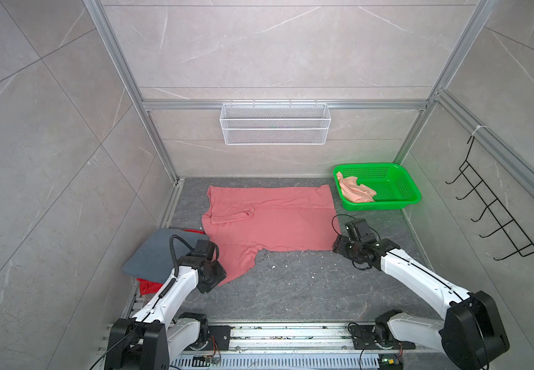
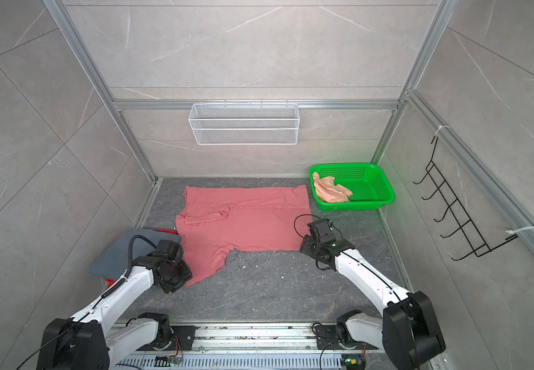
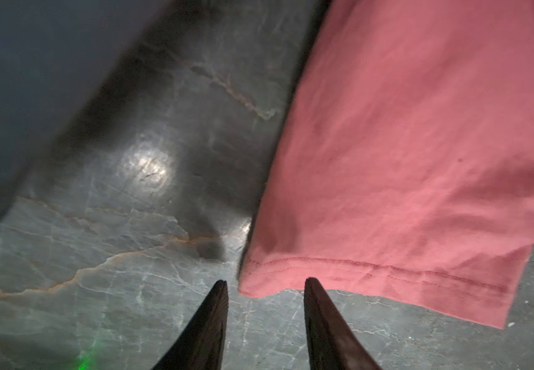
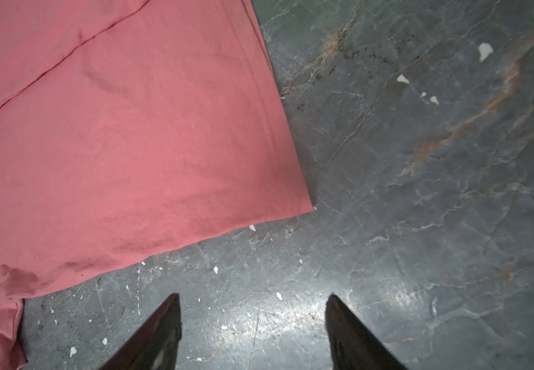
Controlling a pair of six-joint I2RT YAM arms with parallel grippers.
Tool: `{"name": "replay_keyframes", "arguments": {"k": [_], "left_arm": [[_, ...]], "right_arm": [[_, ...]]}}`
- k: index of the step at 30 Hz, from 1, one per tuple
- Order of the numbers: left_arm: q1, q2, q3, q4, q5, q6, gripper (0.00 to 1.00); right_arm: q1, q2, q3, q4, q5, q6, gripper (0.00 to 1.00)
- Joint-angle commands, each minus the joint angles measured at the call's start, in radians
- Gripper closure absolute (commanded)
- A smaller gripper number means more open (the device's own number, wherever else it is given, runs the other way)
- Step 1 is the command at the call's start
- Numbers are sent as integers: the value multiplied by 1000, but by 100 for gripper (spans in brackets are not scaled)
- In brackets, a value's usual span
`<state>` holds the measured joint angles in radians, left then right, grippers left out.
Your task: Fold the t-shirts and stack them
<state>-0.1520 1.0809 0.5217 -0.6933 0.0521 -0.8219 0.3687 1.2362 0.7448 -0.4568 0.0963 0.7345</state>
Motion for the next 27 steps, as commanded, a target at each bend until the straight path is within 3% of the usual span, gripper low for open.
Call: {"name": "replay_keyframes", "arguments": {"k": [1, 5, 15, 27], "left_arm": [[-3, -7, -10, 35, -14, -35, 58], [-3, 33, -17, 89, 14, -40, 61], [-4, 51, -31, 187, 64, -52, 99], [-3, -31, -16, 172, 84, -34, 100]], "right_arm": [[-6, 19, -31, 56, 22, 41, 26], [-17, 62, -58, 111, -13, 66, 26], [-29, 161, -75, 175, -1, 154, 26], [-47, 304, -119, 344, 53, 316, 30]]}}
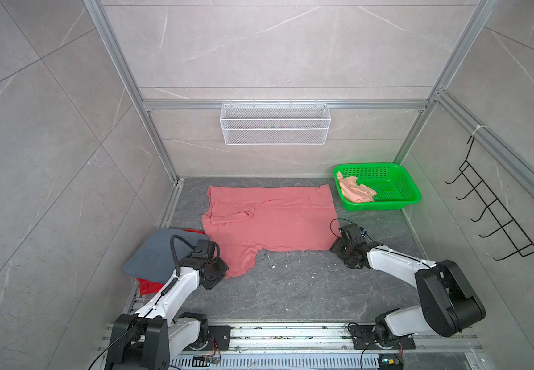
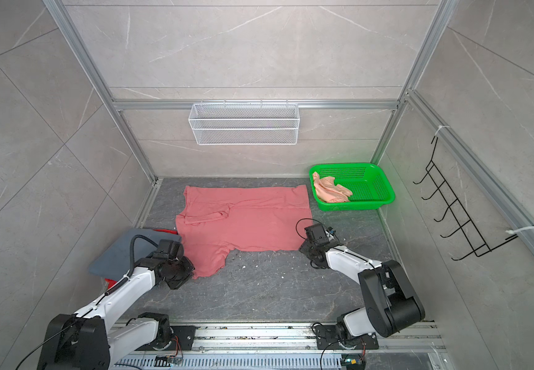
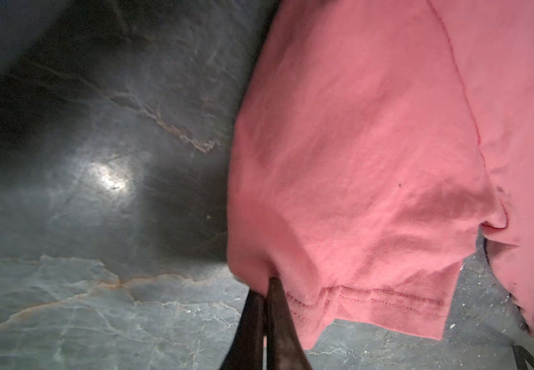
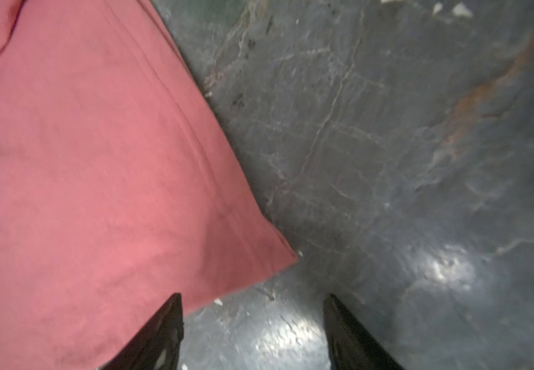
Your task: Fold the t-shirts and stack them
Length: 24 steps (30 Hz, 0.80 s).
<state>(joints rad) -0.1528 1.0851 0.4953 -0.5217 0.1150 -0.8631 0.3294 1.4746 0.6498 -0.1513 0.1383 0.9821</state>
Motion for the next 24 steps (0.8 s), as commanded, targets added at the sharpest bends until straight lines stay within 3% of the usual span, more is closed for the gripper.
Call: {"name": "replay_keyframes", "arguments": {"k": [1, 4, 5, 6, 8, 11, 15, 24], "left_arm": [[-2, -43, 18, -6, 23, 14, 100], [-2, -63, 35, -25, 21, 26, 100], [-3, -68, 43, -33, 19, 31, 100], [-2, -71, 51, -37, 19, 34, 100], [-2, -79, 66, -52, 9, 42, 100], [-3, -92, 91, -85, -12, 56, 100], [-4, -147, 120, -154, -29, 67, 100], [-6, -341, 180, -331, -30, 80, 100]], "right_arm": [[-8, 83, -21, 59, 6, 69, 31], [-12, 129, 15, 70, 10, 84, 35], [-13, 149, 40, 48, 5, 86, 40], [-13, 167, 58, 33, -1, 84, 49], [-13, 185, 80, 12, -5, 84, 79], [-13, 160, 76, -11, -4, 76, 94], [-13, 61, 41, -62, 6, 41, 100], [-10, -181, -34, -191, -36, -11, 100]]}}
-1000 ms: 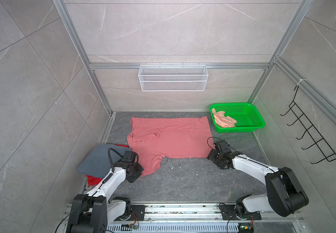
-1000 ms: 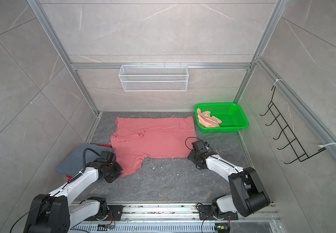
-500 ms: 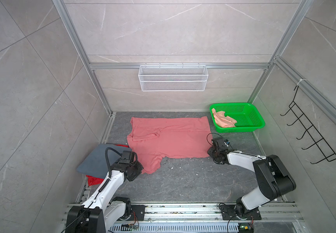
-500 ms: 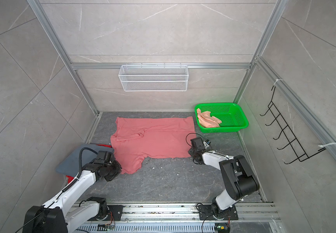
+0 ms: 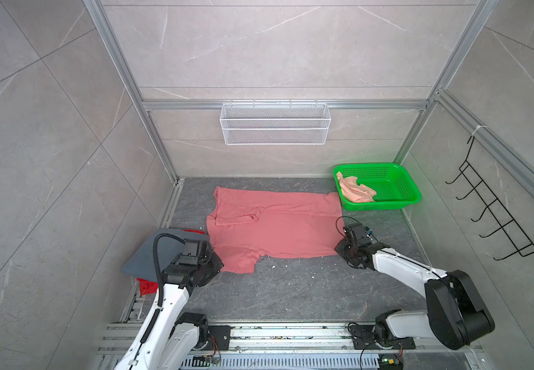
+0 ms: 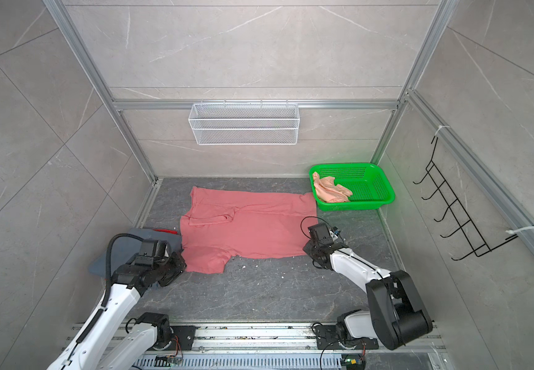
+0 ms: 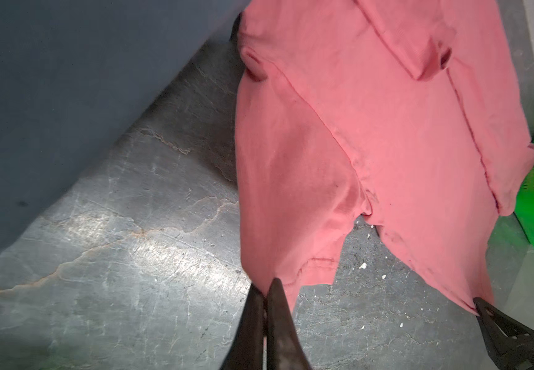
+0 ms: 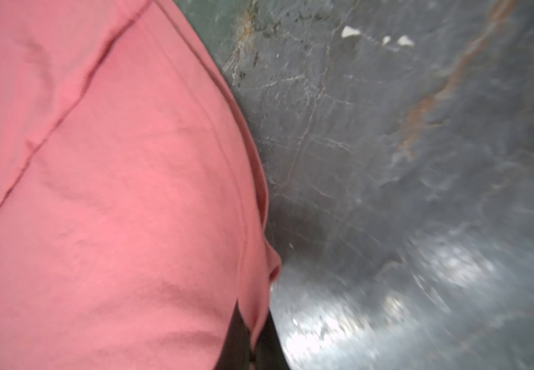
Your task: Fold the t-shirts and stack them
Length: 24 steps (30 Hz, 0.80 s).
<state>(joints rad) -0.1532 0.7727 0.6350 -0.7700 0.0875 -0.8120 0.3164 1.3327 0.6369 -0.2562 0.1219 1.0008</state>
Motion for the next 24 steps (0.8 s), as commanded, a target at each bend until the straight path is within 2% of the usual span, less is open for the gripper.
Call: {"name": "replay_keyframes", "arguments": {"k": [1, 8, 14, 24], "left_arm": [[-5, -32, 46, -81, 4, 30, 100], [-5, 91, 170, 7, -1, 99, 100], [-5, 329, 373, 105, -9, 183, 100], [7, 764, 808, 93, -41, 339, 100]], "right_arm": [[3, -49, -20, -90, -23, -31, 100], [3, 13, 123, -108, -15, -66, 100], [-6, 138, 301, -114, 13, -68, 100], [-86, 358, 468, -105, 7, -17, 100]]}}
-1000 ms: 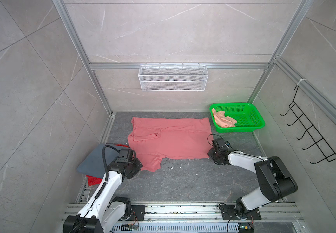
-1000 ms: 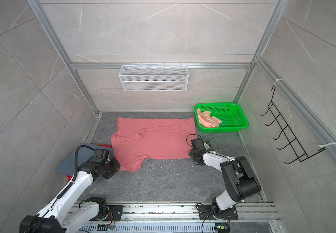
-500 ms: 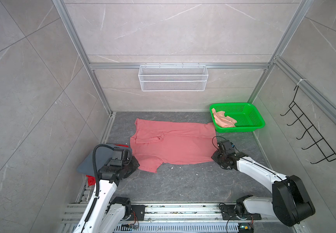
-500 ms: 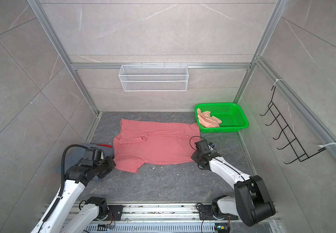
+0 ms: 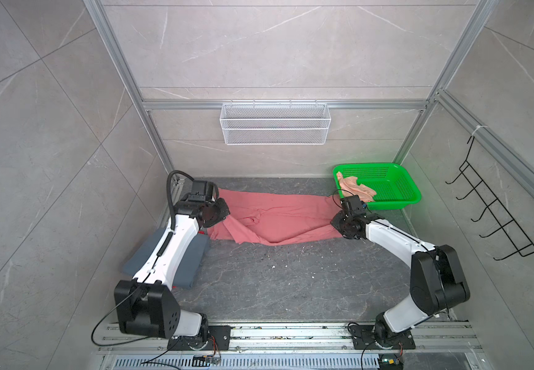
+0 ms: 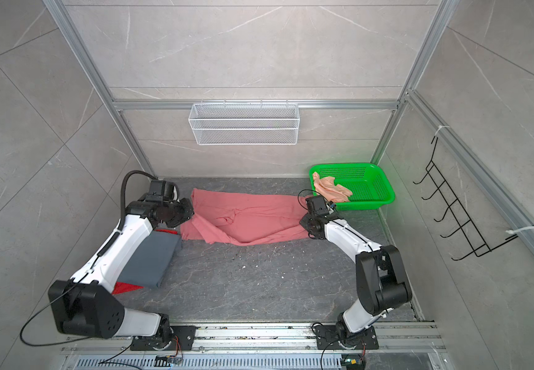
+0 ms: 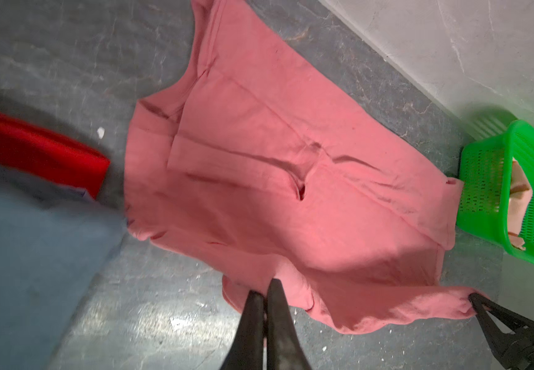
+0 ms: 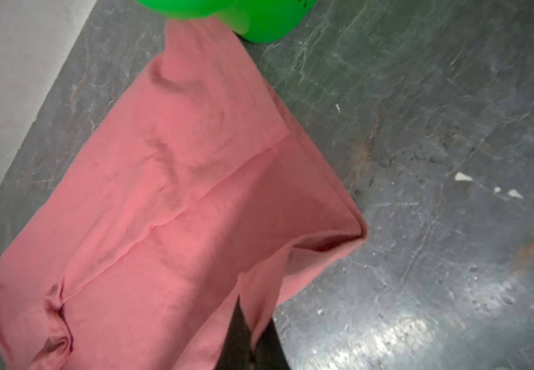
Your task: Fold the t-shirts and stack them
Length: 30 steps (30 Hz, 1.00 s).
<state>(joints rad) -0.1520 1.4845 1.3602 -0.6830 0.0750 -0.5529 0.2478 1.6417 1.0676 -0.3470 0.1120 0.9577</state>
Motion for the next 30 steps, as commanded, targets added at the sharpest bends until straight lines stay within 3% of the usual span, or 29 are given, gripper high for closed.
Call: {"name": "replay_keyframes", "arguments": {"k": [1, 10, 15, 17, 19, 21, 26, 30], "left_arm": [[11, 79, 112, 11, -33, 87, 100], [67, 262, 279, 22, -16, 93, 100], [101, 362, 360, 45, 51, 90, 100], [119, 419, 417, 47, 91, 94, 99], [141, 484, 489, 42, 150, 96, 74], [164, 553, 577, 29, 213, 92, 64], [185, 654, 750, -40, 235, 84, 56], [175, 594, 642, -32, 219, 66, 55]], "right_arm": [[-24, 68, 47, -8, 12, 30, 100], [-55, 218, 189, -15, -6, 33, 100], [-77, 257, 232, -26, -10, 37, 100], [-86, 263, 238, 4, -28, 21, 87], [-96, 261, 242, 44, -58, -8, 63], [-99, 248, 257, 54, -65, -32, 50], [-97, 152, 223, 84, -54, -79, 41], [-97, 64, 168, 79, -84, -123, 39]]}}
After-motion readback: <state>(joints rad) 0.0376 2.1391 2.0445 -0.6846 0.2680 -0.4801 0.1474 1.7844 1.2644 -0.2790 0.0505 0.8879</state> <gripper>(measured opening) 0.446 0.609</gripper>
